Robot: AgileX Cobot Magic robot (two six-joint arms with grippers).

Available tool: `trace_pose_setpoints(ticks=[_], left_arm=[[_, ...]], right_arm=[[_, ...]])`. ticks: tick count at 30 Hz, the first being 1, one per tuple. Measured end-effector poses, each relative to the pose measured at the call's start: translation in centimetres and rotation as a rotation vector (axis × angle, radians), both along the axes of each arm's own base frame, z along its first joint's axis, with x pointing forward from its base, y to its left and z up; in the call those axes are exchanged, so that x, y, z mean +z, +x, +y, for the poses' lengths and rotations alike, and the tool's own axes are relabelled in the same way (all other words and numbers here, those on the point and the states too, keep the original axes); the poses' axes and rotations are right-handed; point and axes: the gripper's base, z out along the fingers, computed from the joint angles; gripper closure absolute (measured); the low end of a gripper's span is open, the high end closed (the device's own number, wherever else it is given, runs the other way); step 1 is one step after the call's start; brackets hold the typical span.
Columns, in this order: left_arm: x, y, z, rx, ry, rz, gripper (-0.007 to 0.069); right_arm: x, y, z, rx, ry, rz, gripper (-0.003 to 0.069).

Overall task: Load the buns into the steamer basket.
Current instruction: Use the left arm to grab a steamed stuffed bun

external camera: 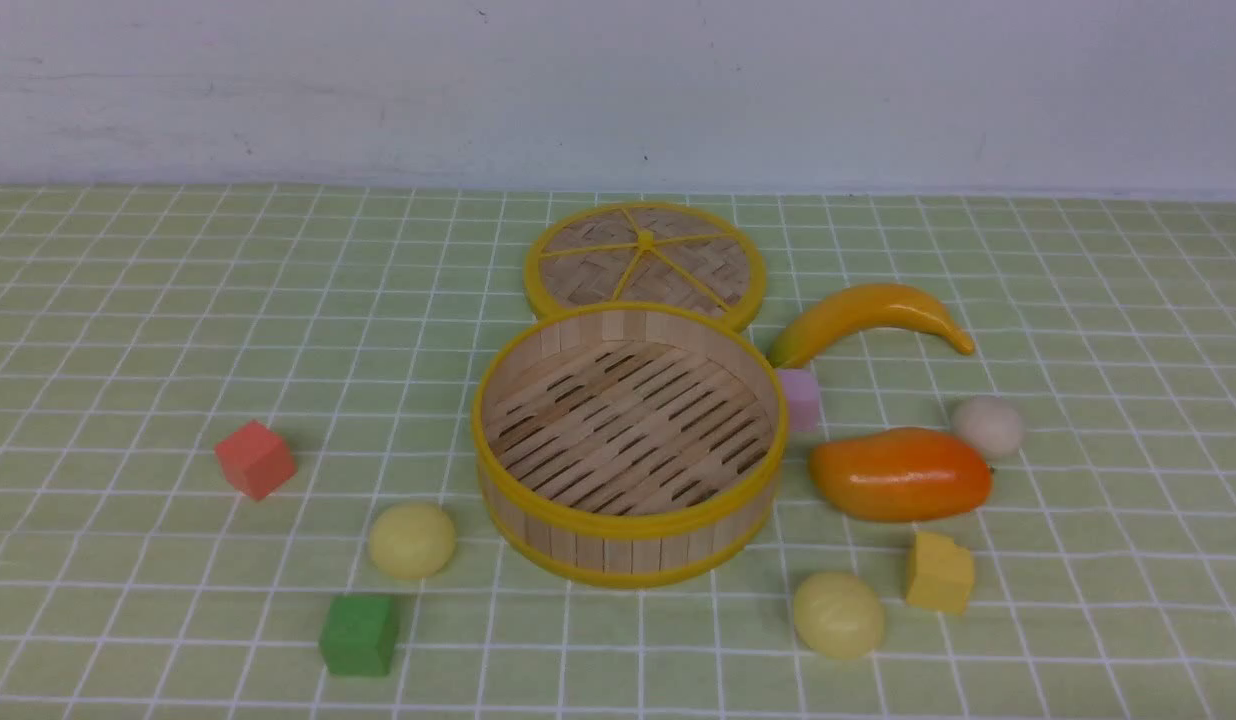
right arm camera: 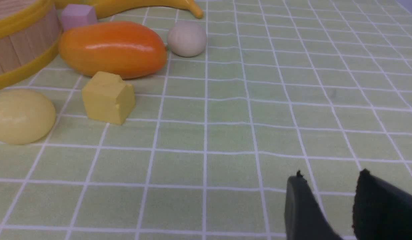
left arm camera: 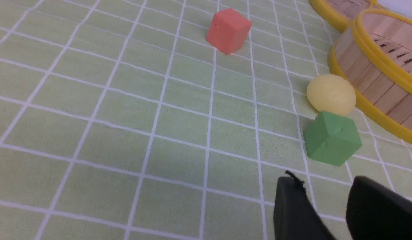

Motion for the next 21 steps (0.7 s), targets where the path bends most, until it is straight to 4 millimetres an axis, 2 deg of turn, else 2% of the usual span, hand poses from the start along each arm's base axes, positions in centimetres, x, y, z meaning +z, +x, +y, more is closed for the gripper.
trace_pose_setpoints(ticks=[8,15,21], left_arm=[[0.2,0.0,0.0,-0.001,-0.002,-0.017,0.0386],[1.8,0.4,-0.2,-0.012,-0.027,-0.206,0.0386],[2.6,0.4,-0.2,-0.015,-0.055,-0.285,0.0386]], right_arm=[[0.0,0.0,0.0,0.0,0.0,0.0,0.0418],[0.0,0.0,0.0,0.0,0.0,0.0,0.0418],[0.0,0.0,0.0,0.0,0.0,0.0,0.0418]])
